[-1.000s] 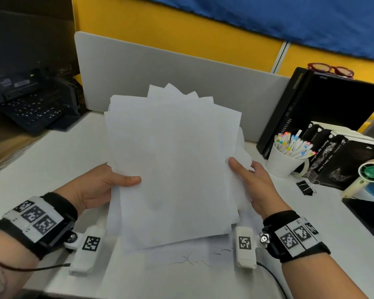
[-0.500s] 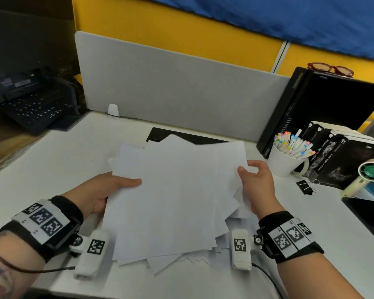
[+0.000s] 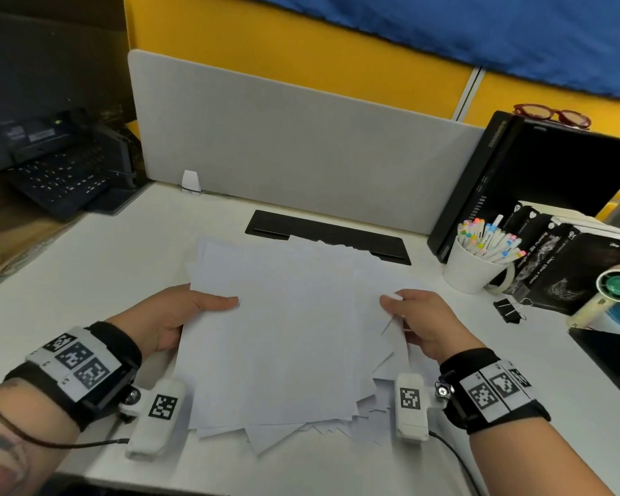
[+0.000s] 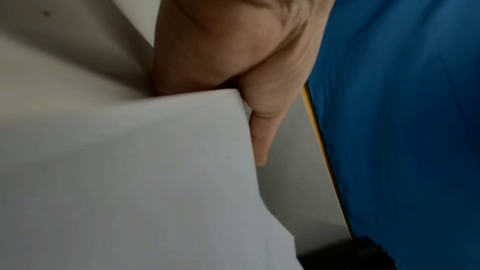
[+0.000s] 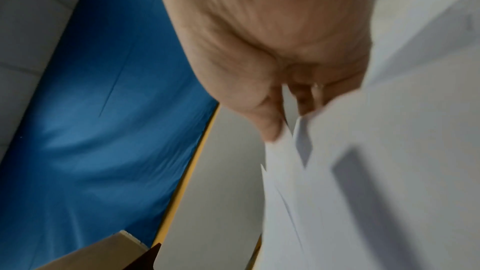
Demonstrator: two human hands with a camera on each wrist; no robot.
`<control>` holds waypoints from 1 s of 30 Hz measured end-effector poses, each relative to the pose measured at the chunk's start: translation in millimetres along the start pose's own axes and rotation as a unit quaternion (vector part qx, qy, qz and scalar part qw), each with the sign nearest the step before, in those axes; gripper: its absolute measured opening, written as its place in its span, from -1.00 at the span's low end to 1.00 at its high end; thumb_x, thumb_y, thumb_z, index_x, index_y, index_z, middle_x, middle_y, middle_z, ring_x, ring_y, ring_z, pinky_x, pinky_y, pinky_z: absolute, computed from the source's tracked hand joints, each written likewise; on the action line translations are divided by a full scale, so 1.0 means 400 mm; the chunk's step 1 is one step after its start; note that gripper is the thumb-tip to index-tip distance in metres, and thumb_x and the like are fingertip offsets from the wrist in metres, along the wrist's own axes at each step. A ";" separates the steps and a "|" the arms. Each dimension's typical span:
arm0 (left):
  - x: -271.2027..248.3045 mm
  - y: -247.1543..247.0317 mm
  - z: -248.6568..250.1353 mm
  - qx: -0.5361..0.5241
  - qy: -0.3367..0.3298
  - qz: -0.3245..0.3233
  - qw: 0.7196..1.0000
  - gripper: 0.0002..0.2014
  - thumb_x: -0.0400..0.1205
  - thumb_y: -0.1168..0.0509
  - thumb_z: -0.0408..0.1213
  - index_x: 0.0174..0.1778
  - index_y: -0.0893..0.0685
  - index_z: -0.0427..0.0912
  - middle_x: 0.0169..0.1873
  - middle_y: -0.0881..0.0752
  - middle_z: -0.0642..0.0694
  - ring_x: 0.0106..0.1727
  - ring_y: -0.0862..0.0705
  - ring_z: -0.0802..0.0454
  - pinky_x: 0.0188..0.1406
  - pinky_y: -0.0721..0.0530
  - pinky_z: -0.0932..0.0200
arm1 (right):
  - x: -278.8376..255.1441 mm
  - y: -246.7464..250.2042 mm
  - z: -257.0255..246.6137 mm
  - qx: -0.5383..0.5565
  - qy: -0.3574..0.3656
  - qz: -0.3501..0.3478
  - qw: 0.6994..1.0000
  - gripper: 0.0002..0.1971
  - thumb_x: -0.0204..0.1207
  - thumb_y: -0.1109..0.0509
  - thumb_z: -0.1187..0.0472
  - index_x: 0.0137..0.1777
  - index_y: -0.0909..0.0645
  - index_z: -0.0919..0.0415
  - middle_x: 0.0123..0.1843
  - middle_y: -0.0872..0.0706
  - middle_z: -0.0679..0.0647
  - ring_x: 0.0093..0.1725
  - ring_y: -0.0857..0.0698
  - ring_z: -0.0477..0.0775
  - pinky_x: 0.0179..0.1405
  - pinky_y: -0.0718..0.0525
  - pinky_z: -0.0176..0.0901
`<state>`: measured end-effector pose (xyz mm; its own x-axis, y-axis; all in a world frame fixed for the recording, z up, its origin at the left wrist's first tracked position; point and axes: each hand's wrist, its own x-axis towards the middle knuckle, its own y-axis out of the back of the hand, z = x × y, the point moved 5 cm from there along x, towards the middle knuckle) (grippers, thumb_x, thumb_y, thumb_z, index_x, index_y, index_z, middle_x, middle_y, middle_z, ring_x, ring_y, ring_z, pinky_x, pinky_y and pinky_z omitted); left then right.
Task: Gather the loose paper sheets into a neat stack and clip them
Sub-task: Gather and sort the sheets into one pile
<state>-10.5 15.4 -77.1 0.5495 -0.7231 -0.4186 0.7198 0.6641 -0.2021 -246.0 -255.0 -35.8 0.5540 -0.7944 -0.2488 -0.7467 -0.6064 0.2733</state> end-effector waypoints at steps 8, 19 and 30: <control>-0.003 0.004 0.004 0.009 -0.002 -0.011 1.000 -0.21 0.17 -0.75 -0.24 0.37 -0.73 -0.28 0.19 -0.84 -0.30 0.18 -0.83 -0.29 0.06 -0.84 -0.11 | 0.014 0.053 -0.009 0.104 0.040 0.163 0.980 -0.95 0.64 -0.41 0.32 -0.05 -0.60 0.22 -0.20 -0.69 0.21 -0.25 -0.67 0.17 -0.19 -0.74 -0.02; -0.002 0.003 0.002 0.018 -0.001 -0.019 1.000 -0.03 -0.07 -0.84 -0.17 0.34 -0.75 -0.27 0.20 -0.83 -0.30 0.20 -0.83 -0.31 0.26 -0.75 -0.21 | 0.017 0.002 0.012 -0.224 -0.027 0.042 0.973 -0.84 0.66 -0.24 0.39 0.11 -0.63 0.39 -0.51 -0.76 0.18 -0.51 -0.73 0.13 -0.58 -0.57 -0.26; -0.002 -0.002 0.001 0.010 0.000 0.013 1.000 -0.52 0.47 -0.56 -0.32 0.33 -0.74 -0.31 0.14 -0.86 -0.29 0.12 -0.86 -0.26 0.04 -0.83 -0.08 | -0.056 -0.097 0.004 -0.172 -0.004 -0.260 0.950 -0.77 0.58 -0.33 0.44 0.04 -0.83 0.31 -0.11 -0.79 0.31 -0.26 -0.61 0.17 -0.37 -0.46 -0.16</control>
<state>-11.3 15.3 -76.1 0.5676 -0.7059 -0.4238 0.7142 0.6782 -0.1732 -230.1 -213.6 -42.4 0.8113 -0.3849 -0.4400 -0.2082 -0.8935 0.3978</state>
